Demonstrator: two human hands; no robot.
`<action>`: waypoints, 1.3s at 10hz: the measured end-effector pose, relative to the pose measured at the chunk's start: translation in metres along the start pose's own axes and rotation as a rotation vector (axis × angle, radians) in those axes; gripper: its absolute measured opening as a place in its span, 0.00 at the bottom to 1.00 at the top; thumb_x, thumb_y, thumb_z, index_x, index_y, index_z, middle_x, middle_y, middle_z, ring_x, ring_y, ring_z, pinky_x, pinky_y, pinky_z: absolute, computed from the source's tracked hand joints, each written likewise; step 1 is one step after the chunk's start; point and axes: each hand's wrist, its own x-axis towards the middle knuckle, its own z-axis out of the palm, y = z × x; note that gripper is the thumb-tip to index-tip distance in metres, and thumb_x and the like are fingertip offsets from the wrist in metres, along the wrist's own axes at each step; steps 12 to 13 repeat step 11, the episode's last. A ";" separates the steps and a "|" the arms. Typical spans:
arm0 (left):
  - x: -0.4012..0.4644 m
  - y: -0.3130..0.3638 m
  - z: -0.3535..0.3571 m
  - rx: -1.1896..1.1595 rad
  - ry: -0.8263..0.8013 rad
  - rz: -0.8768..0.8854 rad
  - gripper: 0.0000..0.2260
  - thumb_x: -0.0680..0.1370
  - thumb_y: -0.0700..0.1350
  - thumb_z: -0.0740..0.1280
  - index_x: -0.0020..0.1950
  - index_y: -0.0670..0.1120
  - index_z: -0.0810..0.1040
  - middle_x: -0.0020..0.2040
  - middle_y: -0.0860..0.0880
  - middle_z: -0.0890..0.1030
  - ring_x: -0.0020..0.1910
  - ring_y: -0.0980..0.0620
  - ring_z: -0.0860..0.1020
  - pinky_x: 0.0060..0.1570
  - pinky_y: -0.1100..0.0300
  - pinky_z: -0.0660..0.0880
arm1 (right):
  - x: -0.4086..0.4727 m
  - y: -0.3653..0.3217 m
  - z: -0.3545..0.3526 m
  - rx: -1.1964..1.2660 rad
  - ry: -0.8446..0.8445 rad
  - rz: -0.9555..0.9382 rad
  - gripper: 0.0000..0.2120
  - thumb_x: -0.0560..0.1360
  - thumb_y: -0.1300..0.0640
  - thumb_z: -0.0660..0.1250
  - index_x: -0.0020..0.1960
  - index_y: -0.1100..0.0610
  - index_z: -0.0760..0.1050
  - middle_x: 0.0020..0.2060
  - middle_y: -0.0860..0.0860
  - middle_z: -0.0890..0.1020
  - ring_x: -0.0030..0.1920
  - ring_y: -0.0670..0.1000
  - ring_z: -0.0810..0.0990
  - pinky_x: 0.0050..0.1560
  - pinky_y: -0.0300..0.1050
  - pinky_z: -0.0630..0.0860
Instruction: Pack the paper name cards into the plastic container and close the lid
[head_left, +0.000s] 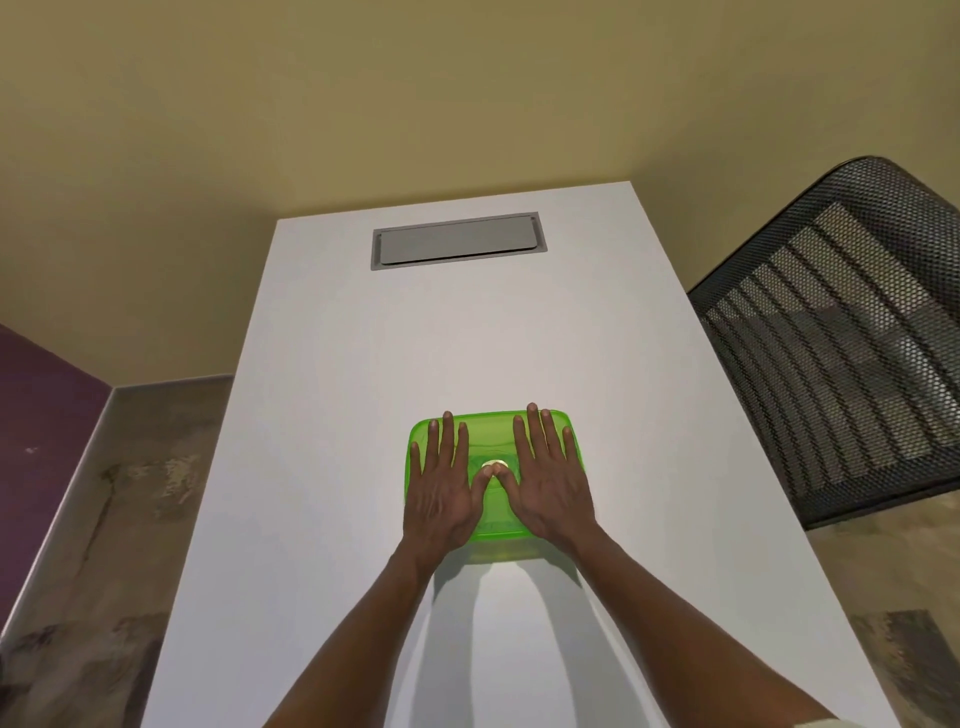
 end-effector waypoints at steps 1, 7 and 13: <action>0.001 0.001 0.002 0.026 -0.009 -0.028 0.32 0.80 0.63 0.42 0.79 0.47 0.50 0.80 0.47 0.45 0.79 0.47 0.43 0.77 0.43 0.48 | 0.001 0.001 0.001 -0.002 -0.003 -0.006 0.34 0.80 0.36 0.44 0.78 0.57 0.52 0.79 0.55 0.50 0.79 0.55 0.46 0.77 0.58 0.49; 0.002 0.004 -0.001 0.046 -0.058 -0.027 0.30 0.81 0.60 0.48 0.79 0.46 0.50 0.80 0.48 0.45 0.79 0.46 0.45 0.76 0.42 0.47 | 0.002 0.001 0.003 -0.015 -0.024 -0.004 0.34 0.80 0.37 0.46 0.78 0.57 0.51 0.79 0.55 0.49 0.79 0.55 0.45 0.78 0.58 0.48; -0.002 0.002 -0.028 -0.030 -0.023 0.023 0.30 0.82 0.57 0.46 0.79 0.44 0.44 0.80 0.47 0.39 0.79 0.48 0.40 0.78 0.45 0.47 | 0.006 -0.008 -0.019 0.053 0.006 -0.025 0.33 0.81 0.42 0.48 0.79 0.59 0.47 0.79 0.54 0.46 0.79 0.51 0.43 0.78 0.55 0.46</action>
